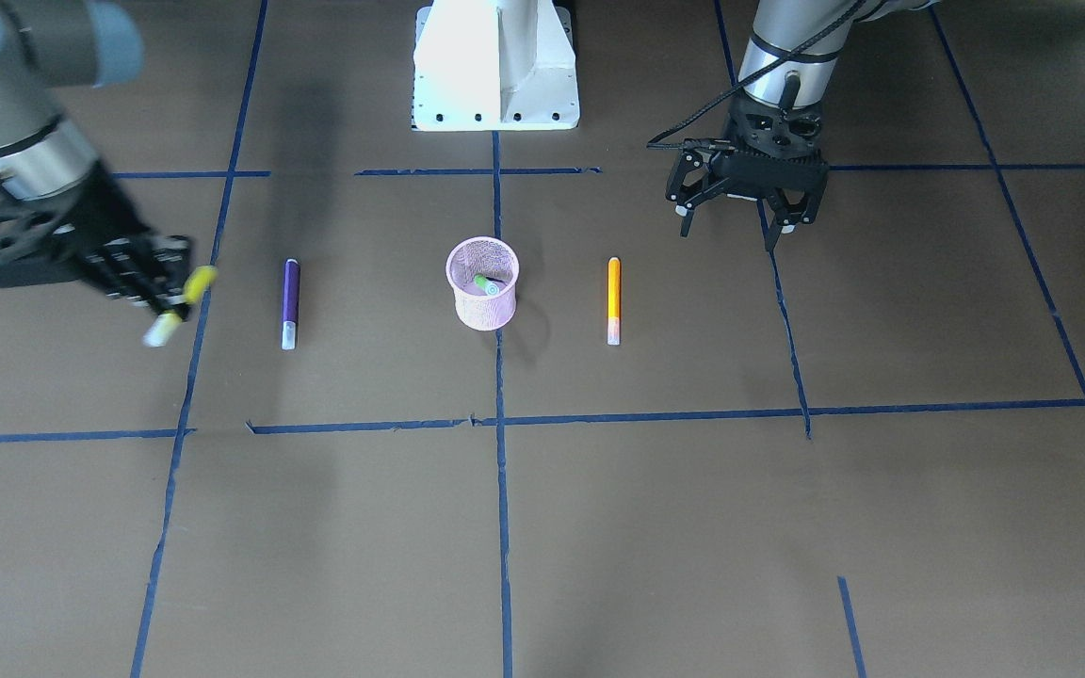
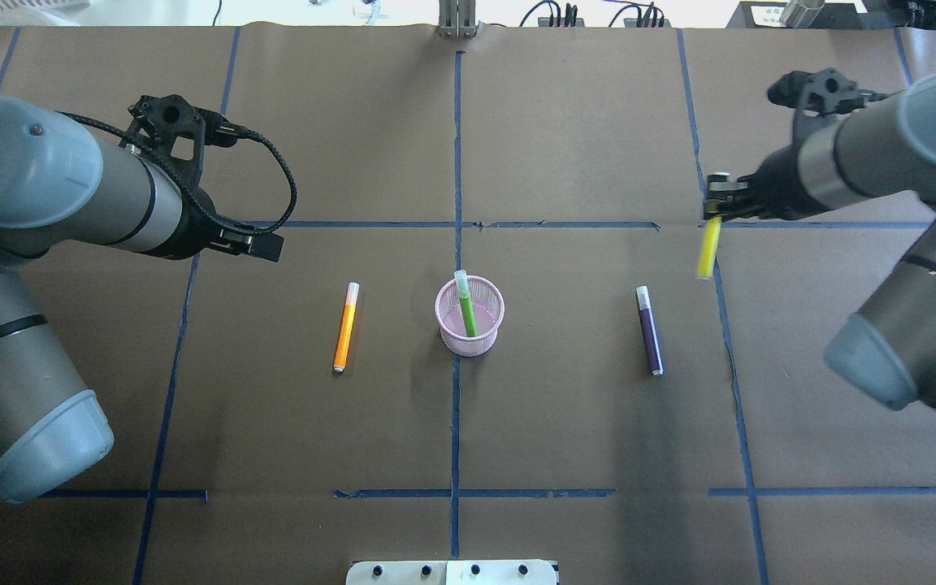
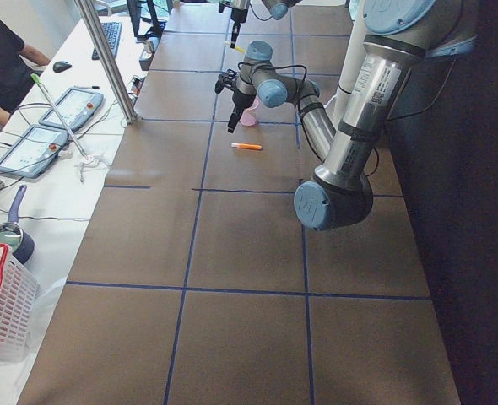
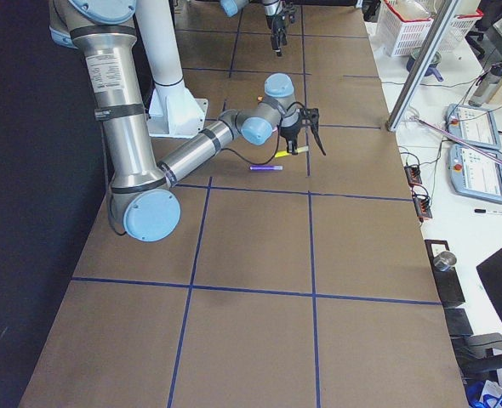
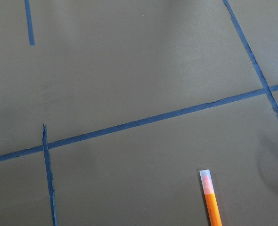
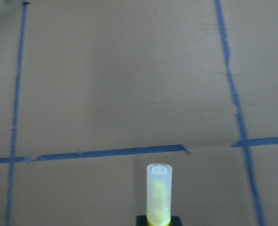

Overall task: Collect pens into pen holder
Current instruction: 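Carry the yellow highlighter with the right gripper over the pink cup, then lower the yellow highlighter into the cup and open the right gripper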

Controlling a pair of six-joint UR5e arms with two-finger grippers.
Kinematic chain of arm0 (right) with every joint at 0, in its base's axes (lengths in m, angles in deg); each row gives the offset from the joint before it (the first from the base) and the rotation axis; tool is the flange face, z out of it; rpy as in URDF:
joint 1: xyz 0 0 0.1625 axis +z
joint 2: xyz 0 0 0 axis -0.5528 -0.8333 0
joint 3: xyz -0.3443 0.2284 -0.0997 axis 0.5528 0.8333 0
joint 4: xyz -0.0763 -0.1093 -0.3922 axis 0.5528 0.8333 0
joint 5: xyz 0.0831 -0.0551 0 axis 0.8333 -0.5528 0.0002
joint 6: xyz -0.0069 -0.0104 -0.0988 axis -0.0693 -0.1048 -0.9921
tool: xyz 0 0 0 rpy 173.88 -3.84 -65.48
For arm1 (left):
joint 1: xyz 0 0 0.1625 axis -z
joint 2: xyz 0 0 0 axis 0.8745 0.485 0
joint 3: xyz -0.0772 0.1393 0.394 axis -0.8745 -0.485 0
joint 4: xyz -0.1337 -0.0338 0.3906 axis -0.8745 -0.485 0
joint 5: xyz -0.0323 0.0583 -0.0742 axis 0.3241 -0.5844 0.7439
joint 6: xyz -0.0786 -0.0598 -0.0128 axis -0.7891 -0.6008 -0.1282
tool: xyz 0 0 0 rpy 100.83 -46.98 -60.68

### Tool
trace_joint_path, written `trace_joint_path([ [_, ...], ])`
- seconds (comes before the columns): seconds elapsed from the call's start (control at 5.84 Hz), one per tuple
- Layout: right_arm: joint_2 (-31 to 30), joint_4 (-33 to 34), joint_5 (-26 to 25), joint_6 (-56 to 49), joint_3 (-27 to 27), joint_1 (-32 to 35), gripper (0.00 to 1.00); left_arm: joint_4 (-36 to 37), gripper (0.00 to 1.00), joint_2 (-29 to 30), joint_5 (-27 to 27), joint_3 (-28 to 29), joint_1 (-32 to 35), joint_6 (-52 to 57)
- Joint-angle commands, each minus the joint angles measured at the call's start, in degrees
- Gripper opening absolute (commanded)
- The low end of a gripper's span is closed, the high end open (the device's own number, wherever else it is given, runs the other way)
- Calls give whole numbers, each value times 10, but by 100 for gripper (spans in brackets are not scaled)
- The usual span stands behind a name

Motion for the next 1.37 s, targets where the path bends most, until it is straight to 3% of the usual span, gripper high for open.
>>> trace_joint_path([
  [0.0,98,4,-194,122,-5,-125,0,0,100,1,0,1,-1,0],
  [0.34,121,-3,-499,132,7,-281,0,1,100,4,0,1,-2,-1],
  [0.51,137,0,-577,132,35,-311,0,1,100,3,0,1,-2,-1],
  [0.68,144,-4,-639,133,68,-332,0,1,100,5,-1,2,-3,-2],
  [1.03,149,-3,-644,133,71,-338,1,1,100,7,-1,3,-4,-3],
  [1.2,149,-3,-643,131,71,-338,50,-1,100,10,-1,9,-7,-23],
])
